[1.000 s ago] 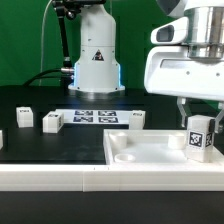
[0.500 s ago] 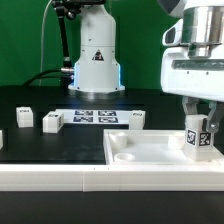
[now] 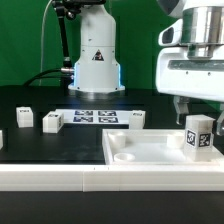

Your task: Assemble one leg

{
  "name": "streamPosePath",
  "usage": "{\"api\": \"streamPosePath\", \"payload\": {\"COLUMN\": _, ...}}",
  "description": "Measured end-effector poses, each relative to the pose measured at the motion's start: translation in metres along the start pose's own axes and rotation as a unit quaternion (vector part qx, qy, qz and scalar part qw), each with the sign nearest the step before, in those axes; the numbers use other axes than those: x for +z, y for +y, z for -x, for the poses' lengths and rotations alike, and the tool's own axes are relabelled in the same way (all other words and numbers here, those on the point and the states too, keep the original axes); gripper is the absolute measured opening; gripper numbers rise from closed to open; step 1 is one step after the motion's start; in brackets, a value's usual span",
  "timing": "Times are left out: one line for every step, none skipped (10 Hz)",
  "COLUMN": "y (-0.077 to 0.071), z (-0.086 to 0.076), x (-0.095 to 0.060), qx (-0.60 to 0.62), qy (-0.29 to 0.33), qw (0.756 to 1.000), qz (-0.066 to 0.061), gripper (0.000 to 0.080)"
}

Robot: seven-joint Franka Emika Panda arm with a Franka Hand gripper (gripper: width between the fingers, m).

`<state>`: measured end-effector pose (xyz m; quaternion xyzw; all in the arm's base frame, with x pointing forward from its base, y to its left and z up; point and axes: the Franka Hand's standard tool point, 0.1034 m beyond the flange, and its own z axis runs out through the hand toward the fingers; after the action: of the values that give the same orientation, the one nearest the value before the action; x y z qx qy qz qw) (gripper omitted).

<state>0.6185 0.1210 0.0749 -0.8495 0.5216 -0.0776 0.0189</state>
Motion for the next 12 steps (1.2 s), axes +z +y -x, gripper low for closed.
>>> {"api": "streamPosePath", "payload": {"y": -0.0004, "z": 0.0008, "x": 0.0, "qx": -0.031, "qy": 0.0, "qw": 1.0, "qz": -0.001, "gripper": 0.0641}}
{"api": "streamPosePath", "payload": {"y": -0.0001, "z": 0.0001, "x": 0.0001, "qx": -0.099, "qy": 0.0, "qw": 0.995, "qz": -0.001, "gripper": 0.0641}}
{"api": "streamPosePath", "payload": {"y": -0.001, "z": 0.0019, "x": 0.0, "qx": -0.131, "qy": 0.0, "qw": 0.991, "qz": -0.002, "gripper": 0.0648}}
{"api": "streamPosePath", "payload": {"y": -0.0019, "z": 0.0033, "x": -0.0003, "qx": -0.195, "qy": 0.0, "qw": 0.981, "qz": -0.002, "gripper": 0.0648}}
{"api": "streamPosePath", "payload": {"y": -0.0014, "z": 0.001, "x": -0.0002, "qx": -0.249, "qy": 0.0, "qw": 0.968, "qz": -0.002, "gripper": 0.0649}}
{"api": "streamPosePath", "payload": {"y": -0.0015, "z": 0.0015, "x": -0.0002, "qx": -0.288, "qy": 0.001, "qw": 0.958, "qz": -0.001, "gripper": 0.0649}}
{"api": "streamPosePath", "payload": {"y": -0.0026, "z": 0.005, "x": -0.0003, "qx": -0.327, "qy": 0.003, "qw": 0.945, "qz": -0.001, "gripper": 0.0649}}
{"api": "streamPosePath", "payload": {"y": -0.003, "z": 0.0055, "x": -0.0003, "qx": -0.354, "qy": 0.003, "qw": 0.935, "qz": -0.001, "gripper": 0.0649}}
{"api": "streamPosePath", "payload": {"y": -0.0033, "z": 0.0029, "x": -0.0005, "qx": -0.405, "qy": 0.005, "qw": 0.914, "qz": -0.003, "gripper": 0.0649}}
{"api": "streamPosePath", "payload": {"y": -0.0037, "z": 0.0014, "x": -0.0007, "qx": -0.437, "qy": 0.007, "qw": 0.899, "qz": -0.004, "gripper": 0.0649}}
{"api": "streamPosePath", "payload": {"y": -0.0039, "z": 0.0022, "x": -0.0007, "qx": -0.442, "qy": 0.007, "qw": 0.897, "qz": -0.004, "gripper": 0.0649}}
{"api": "streamPosePath", "payload": {"y": -0.004, "z": 0.0019, "x": -0.001, "qx": -0.479, "qy": 0.009, "qw": 0.878, "qz": -0.002, "gripper": 0.0649}}
